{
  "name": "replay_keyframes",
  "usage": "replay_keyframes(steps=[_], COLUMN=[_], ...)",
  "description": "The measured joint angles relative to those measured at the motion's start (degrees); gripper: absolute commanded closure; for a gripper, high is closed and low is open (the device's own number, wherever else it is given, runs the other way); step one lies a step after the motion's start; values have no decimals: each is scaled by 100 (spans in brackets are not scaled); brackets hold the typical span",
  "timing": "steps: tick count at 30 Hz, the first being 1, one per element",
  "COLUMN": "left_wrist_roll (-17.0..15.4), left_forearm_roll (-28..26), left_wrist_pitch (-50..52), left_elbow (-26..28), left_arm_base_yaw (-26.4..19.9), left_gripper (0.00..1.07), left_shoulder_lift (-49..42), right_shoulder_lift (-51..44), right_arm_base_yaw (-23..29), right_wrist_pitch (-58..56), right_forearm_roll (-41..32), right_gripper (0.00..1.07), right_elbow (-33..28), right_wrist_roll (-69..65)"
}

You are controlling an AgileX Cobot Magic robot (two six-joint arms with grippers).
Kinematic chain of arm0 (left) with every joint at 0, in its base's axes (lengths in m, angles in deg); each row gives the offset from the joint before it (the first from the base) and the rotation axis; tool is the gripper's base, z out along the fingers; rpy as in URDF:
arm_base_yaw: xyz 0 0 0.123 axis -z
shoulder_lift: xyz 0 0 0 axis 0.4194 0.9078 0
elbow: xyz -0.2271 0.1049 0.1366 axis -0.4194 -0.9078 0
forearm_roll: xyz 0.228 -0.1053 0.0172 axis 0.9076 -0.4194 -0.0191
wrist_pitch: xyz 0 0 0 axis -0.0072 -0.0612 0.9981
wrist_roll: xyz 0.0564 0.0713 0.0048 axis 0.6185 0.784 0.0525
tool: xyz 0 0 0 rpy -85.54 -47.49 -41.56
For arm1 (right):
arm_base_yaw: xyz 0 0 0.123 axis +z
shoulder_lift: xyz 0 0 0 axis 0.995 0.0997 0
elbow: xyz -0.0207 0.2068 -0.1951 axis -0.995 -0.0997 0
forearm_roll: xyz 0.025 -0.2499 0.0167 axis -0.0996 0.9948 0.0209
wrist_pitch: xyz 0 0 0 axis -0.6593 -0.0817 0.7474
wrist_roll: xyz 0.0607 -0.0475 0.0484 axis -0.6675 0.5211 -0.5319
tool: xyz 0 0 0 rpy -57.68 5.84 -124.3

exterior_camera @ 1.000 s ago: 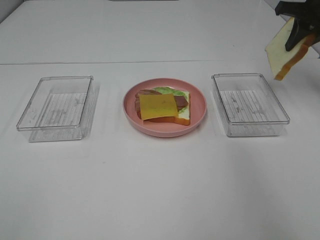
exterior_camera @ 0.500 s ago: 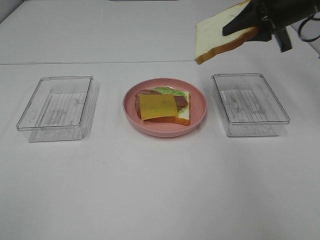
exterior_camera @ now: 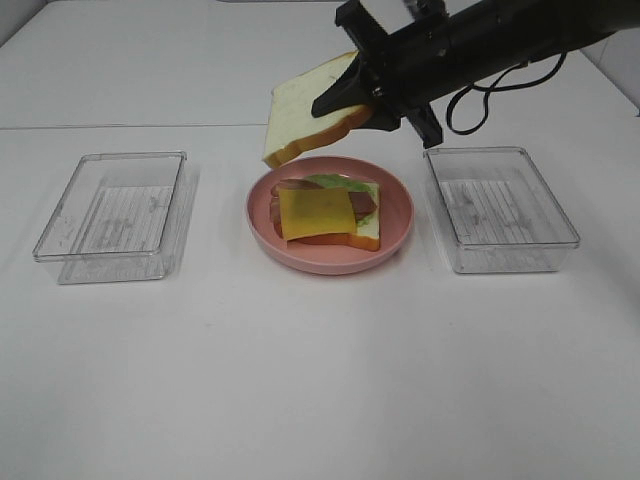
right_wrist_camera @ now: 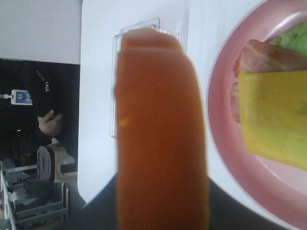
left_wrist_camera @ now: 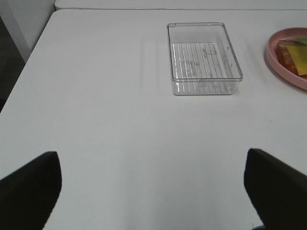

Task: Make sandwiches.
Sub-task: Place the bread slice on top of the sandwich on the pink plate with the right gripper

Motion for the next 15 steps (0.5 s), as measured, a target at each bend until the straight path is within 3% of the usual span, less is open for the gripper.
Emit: replay_keyframes(steps=[5, 9, 15], left_wrist_roll=[0, 0, 0], left_forearm_roll=[0, 0, 0], left_wrist_pitch=[0, 0, 0], left_elbow=[0, 0, 0], left_arm_base_yaw=[0, 0, 0], left_gripper=[9, 9, 9], left_shoulder_lift=[0, 0, 0], right_shoulder_lift=[470, 951, 1306], right_arm_base_yaw=[34, 34, 34], right_wrist_pitch=[74, -97, -172], right_forearm_roll=[-332, -584, -602], right_gripper=[107, 107, 107], right_elbow=[34, 395, 647], right_wrist_roll=[46, 46, 11])
